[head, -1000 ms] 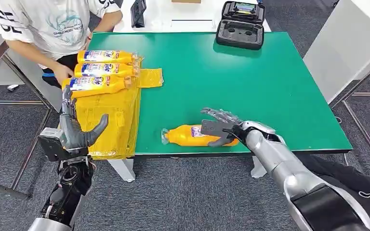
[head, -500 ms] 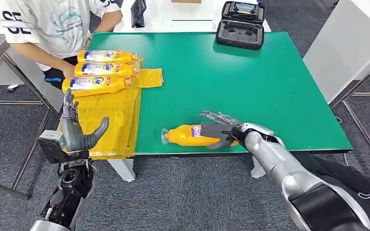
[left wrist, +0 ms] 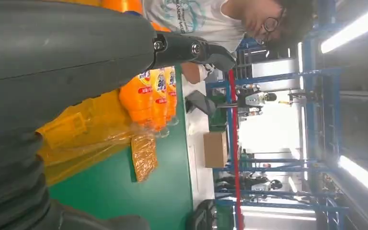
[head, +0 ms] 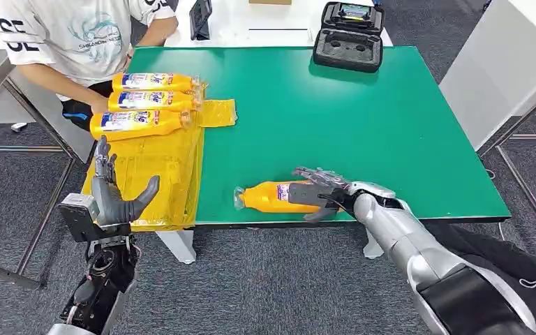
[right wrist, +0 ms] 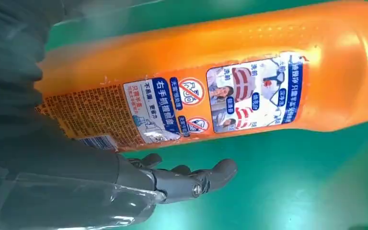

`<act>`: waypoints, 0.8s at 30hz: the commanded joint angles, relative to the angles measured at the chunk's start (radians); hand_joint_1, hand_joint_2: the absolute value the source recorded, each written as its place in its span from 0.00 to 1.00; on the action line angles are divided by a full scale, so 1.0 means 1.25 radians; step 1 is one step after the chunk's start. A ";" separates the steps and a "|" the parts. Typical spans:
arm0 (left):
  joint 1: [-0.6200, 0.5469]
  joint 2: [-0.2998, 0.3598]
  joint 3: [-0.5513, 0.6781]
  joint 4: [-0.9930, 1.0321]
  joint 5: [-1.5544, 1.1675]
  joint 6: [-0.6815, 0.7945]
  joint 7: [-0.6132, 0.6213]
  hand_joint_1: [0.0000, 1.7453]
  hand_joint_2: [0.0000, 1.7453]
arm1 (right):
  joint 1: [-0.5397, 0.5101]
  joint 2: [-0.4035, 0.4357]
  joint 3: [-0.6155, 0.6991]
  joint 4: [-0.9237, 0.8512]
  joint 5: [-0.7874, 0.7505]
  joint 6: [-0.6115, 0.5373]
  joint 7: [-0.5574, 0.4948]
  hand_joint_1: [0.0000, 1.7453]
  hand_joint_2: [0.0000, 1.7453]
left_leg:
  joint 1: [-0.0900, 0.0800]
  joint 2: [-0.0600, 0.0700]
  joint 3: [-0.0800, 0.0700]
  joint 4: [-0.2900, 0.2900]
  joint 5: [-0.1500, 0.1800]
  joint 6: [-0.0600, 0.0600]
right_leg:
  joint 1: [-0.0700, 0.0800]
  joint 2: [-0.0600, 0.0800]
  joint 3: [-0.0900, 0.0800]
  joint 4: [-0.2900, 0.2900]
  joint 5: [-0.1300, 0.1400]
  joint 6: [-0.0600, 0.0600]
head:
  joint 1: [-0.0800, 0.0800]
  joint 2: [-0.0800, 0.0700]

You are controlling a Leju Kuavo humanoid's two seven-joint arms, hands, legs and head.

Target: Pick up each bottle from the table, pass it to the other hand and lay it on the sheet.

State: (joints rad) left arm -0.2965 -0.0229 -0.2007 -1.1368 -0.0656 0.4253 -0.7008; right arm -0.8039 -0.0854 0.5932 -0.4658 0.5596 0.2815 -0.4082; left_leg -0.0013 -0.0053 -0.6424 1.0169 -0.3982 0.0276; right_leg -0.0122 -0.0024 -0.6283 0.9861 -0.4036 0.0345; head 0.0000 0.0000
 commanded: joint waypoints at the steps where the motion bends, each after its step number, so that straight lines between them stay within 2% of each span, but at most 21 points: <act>1: -0.014 -0.008 0.013 0.048 0.003 -0.004 0.002 0.00 1.00 | -0.045 0.009 0.040 0.063 0.002 -0.001 0.004 0.00 1.00 | 0.000 0.001 0.003 0.000 -0.001 -0.001 | 0.000 0.001 0.003 0.000 -0.001 -0.001 | 0.000 0.000; 15: -0.013 -0.011 0.019 0.057 0.017 -0.007 0.002 0.00 1.00 | -0.043 0.007 0.057 0.070 0.026 -0.015 0.025 0.00 1.00 | 0.000 0.001 0.004 0.000 -0.001 -0.001 | 0.000 0.000 0.004 0.000 -0.001 -0.001 | 0.000 0.000; 21: 0.000 -0.006 0.021 0.049 0.029 -0.014 0.002 0.00 1.00 | -0.077 0.008 0.102 0.087 0.091 -0.053 0.078 0.00 1.00 | 0.000 0.002 0.004 0.000 -0.002 -0.001 | 0.000 0.002 0.003 0.000 -0.002 -0.001 | 0.000 0.000; 24: -0.008 -0.014 0.010 0.073 0.030 -0.021 0.002 0.00 1.00 | -0.068 -0.007 0.125 0.084 0.130 -0.094 0.124 0.00 1.00 | 0.000 0.001 0.004 0.000 -0.002 -0.001 | 0.000 0.000 0.004 0.000 -0.002 -0.001 | 0.000 0.000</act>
State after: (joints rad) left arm -0.2827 -0.0237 -0.2007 -1.1341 -0.0343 0.4154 -0.7008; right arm -0.8198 -0.0847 0.6398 -0.4440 0.6528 0.2250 -0.3276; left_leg -0.0013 -0.0053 -0.6423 1.0169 -0.3982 0.0276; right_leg -0.0123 -0.0024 -0.6283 0.9862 -0.4036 0.0345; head 0.0000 0.0000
